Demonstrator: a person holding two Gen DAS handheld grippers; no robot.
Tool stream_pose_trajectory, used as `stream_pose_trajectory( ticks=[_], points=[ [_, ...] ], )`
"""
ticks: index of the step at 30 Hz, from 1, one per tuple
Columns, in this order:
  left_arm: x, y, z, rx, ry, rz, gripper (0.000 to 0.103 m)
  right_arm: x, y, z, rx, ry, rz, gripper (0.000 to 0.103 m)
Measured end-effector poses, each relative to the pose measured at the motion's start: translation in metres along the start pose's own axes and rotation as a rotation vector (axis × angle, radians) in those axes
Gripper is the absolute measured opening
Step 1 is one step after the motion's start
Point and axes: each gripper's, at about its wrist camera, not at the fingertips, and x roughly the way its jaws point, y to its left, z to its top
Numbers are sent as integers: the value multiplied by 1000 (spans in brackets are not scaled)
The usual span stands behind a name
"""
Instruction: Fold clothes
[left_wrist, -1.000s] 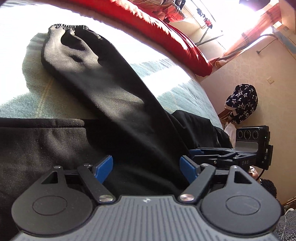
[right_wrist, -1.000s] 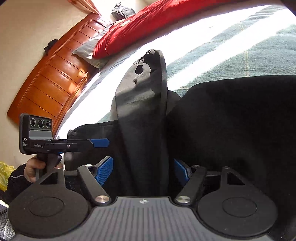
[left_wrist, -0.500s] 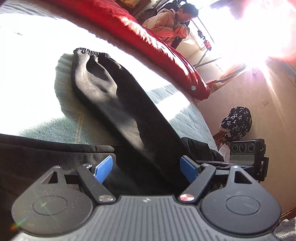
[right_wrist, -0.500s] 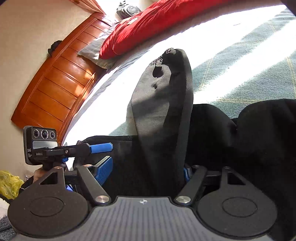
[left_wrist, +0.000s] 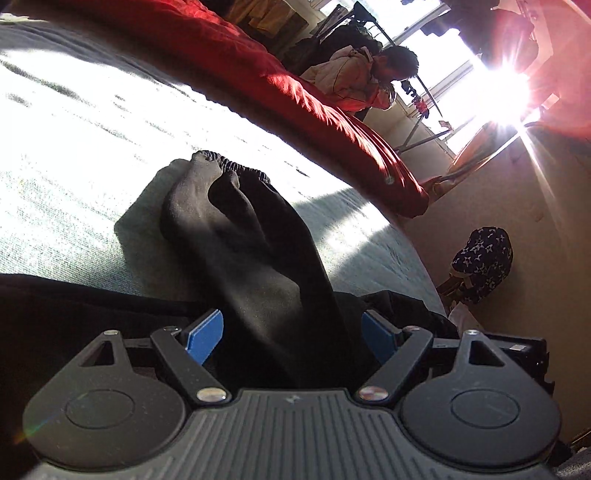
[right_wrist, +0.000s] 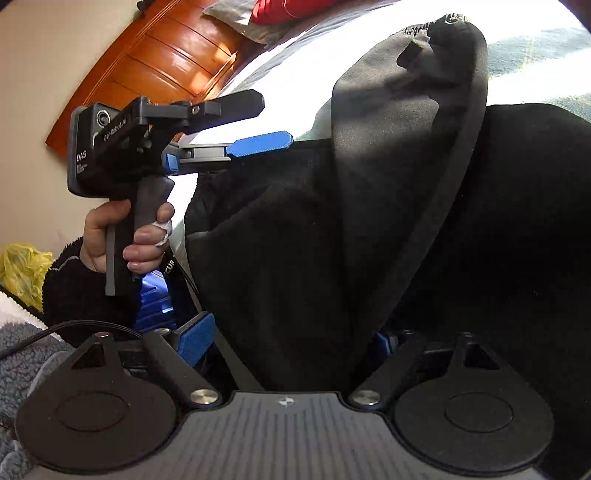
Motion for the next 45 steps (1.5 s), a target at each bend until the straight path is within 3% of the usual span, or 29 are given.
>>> stream_pose_trajectory(
  ticks=[6, 14, 21, 25, 30, 35, 38, 45],
  points=[
    [2, -10, 8, 43, 2, -13, 82, -45, 13, -1, -12, -89, -134, 86],
    [34, -48, 23, 112, 36, -107, 82, -99, 10, -11, 23, -231, -295, 87],
    [83, -89, 21, 137, 91, -163, 82, -134, -23, -26, -44, -248, -416, 90],
    [109, -110, 25, 138, 98, -118, 82, -157, -56, -20, -74, -263, -412, 90],
    [153, -129, 38, 128, 163, -154, 82, -173, -94, -6, -81, -283, -405, 93],
    [201, -139, 51, 151, 276, -190, 82, -162, -135, -32, -12, -228, -355, 94],
    [230, -140, 55, 163, 367, -218, 82, -168, -137, -53, -26, -286, -303, 97],
    [269, -145, 42, 177, 538, -289, 82, -162, -134, -68, -51, -336, -299, 102]
  ],
)
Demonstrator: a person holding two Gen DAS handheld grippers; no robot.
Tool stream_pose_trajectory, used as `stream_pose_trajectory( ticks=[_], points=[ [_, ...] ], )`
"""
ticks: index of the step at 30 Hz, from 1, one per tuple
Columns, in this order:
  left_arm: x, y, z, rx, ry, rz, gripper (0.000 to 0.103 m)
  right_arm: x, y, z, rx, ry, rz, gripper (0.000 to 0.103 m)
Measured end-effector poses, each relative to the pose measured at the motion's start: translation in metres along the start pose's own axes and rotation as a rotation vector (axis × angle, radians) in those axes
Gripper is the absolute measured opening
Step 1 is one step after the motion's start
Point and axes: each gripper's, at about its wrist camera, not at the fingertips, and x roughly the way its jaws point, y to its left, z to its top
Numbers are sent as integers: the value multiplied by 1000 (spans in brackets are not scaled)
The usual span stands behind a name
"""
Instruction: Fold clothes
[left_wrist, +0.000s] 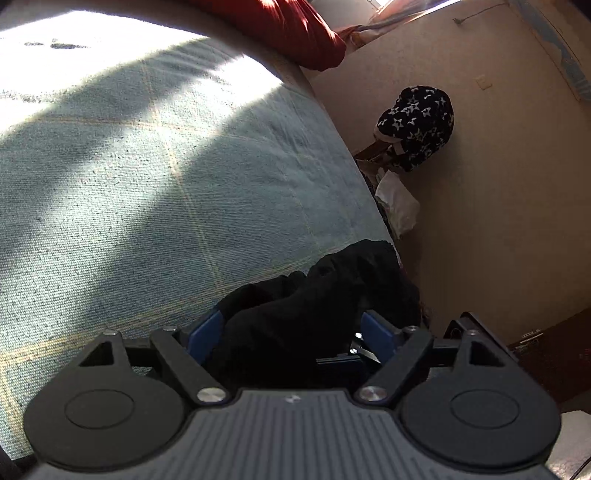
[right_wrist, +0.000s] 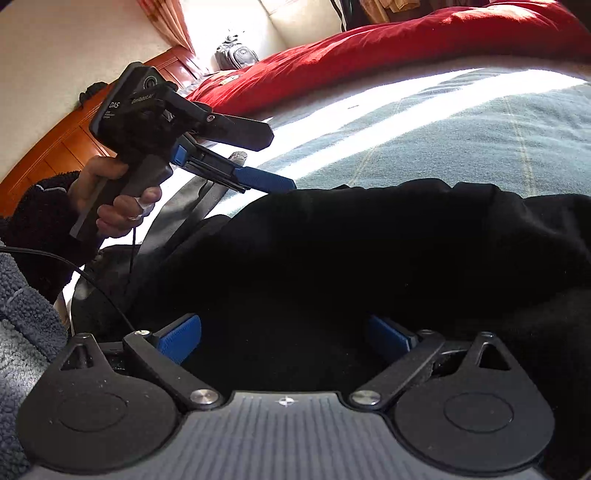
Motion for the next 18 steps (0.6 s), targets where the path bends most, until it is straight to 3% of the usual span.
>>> stream_pose_trajectory(
  ticks=[2, 7, 11, 16, 18],
  points=[
    [7, -4, -1, 41, 40, 3, 83, 1, 0, 1, 2, 0, 7, 103],
    [25, 1, 1, 33, 136, -50, 83, 1, -2, 3, 22, -2, 30, 103],
    [46, 4, 13, 49, 185, -115, 84, 4, 2, 8, 13, 19, 12, 103],
    [85, 11, 28, -20, 230, -243, 84, 5, 12, 14, -5, 41, -27, 103],
    [89, 10, 33, -42, 209, -277, 85, 7, 14, 14, -1, 40, -31, 103]
  ],
)
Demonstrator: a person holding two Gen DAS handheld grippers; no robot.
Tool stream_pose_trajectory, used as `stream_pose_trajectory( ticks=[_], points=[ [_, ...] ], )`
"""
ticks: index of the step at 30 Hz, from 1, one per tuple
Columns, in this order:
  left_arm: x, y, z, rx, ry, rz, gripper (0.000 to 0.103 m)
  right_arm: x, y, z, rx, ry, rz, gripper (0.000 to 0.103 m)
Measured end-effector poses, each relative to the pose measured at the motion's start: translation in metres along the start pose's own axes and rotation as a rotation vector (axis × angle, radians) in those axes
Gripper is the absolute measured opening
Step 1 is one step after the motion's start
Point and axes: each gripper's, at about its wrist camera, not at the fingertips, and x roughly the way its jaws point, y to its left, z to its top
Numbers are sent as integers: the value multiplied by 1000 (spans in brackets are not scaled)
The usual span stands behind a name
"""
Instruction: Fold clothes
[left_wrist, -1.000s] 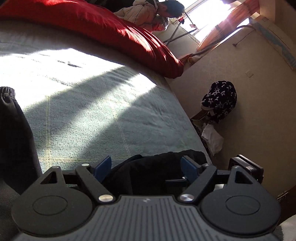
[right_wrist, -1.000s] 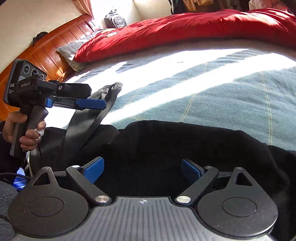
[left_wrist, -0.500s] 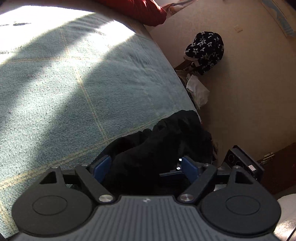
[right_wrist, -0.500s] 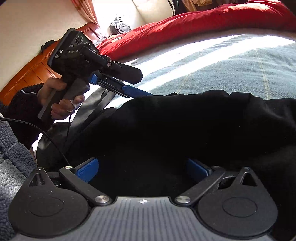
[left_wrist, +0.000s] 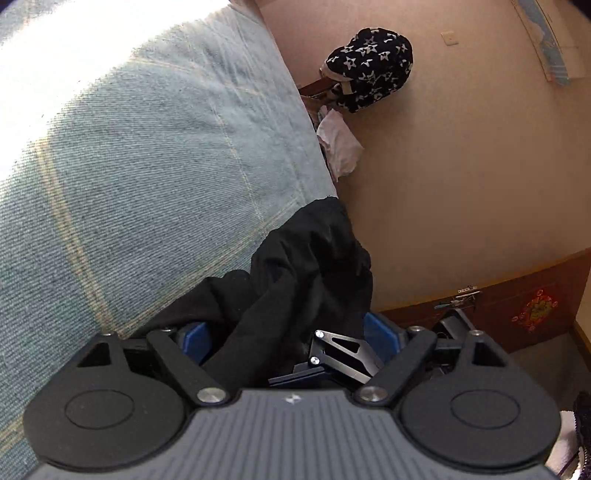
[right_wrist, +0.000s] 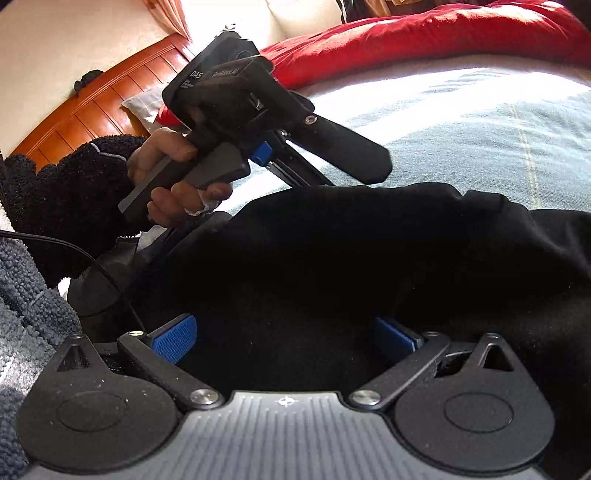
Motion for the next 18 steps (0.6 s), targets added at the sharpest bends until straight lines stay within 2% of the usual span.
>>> stream_pose_trajectory(
  ticks=[1, 6, 9, 12, 18],
  points=[
    [1, 0, 3, -7, -12, -18, 85, 0, 0, 0, 5, -3, 1, 103],
    [-27, 2, 13, -54, -166, -123, 85, 1, -1, -2, 20, -13, 12, 103],
    [-47, -1, 11, -31, -241, -127, 85, 1, -1, -3, 22, -13, 20, 103],
    [-55, -5, 7, -19, -241, -121, 85, 2, -3, -2, 30, -16, 27, 103],
    [-37, 0, -3, 3, -120, -7, 85, 2, -7, 2, 34, -17, 27, 103]
  ],
)
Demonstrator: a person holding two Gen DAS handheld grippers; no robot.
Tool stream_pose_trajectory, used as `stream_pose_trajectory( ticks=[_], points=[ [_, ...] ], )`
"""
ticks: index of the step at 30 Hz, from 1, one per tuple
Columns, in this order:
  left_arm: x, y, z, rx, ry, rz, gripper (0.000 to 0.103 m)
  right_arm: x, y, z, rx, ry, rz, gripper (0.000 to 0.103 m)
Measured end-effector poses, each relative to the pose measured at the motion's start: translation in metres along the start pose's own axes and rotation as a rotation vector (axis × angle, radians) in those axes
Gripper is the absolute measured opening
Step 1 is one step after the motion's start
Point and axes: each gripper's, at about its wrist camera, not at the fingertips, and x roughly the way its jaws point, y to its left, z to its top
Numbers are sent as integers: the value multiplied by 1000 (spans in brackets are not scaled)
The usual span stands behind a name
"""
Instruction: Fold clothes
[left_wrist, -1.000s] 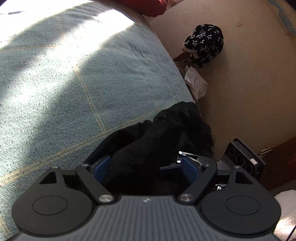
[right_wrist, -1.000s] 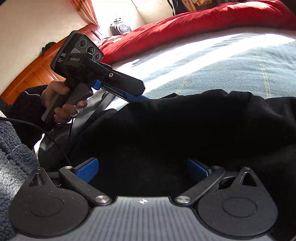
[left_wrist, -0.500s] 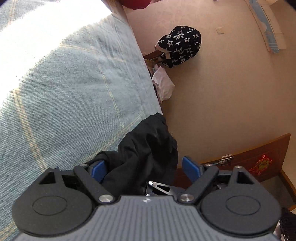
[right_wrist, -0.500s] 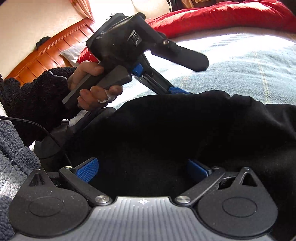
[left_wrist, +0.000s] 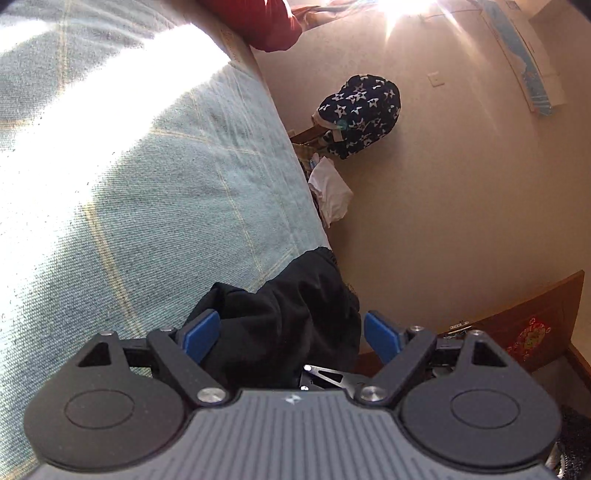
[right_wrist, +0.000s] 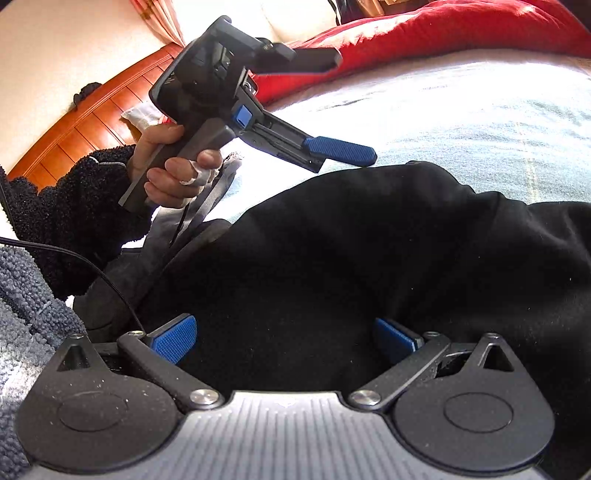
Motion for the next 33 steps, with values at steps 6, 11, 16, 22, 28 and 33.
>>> stream_pose_trajectory(
  ticks=[6, 11, 16, 22, 28, 33],
  points=[
    [1, -11, -24, 50, 95, 3, 85, -3, -4, -1, 7, -5, 6, 103],
    [-4, -22, -44, 136, 148, 59, 85, -4, -8, -2, 12, -4, 17, 103],
    [-3, 0, -31, 69, 109, 55, 85, -4, -9, -1, 14, -4, 17, 103],
    [22, 23, -12, -107, 70, -235, 85, -6, -4, 1, 12, 1, 3, 103],
    [19, 14, 12, -90, -63, -324, 85, -20, 8, 14, -23, -49, -47, 103],
    [7, 12, 11, -49, -102, -208, 85, -25, 12, 33, -90, -94, -125, 103]
  ],
)
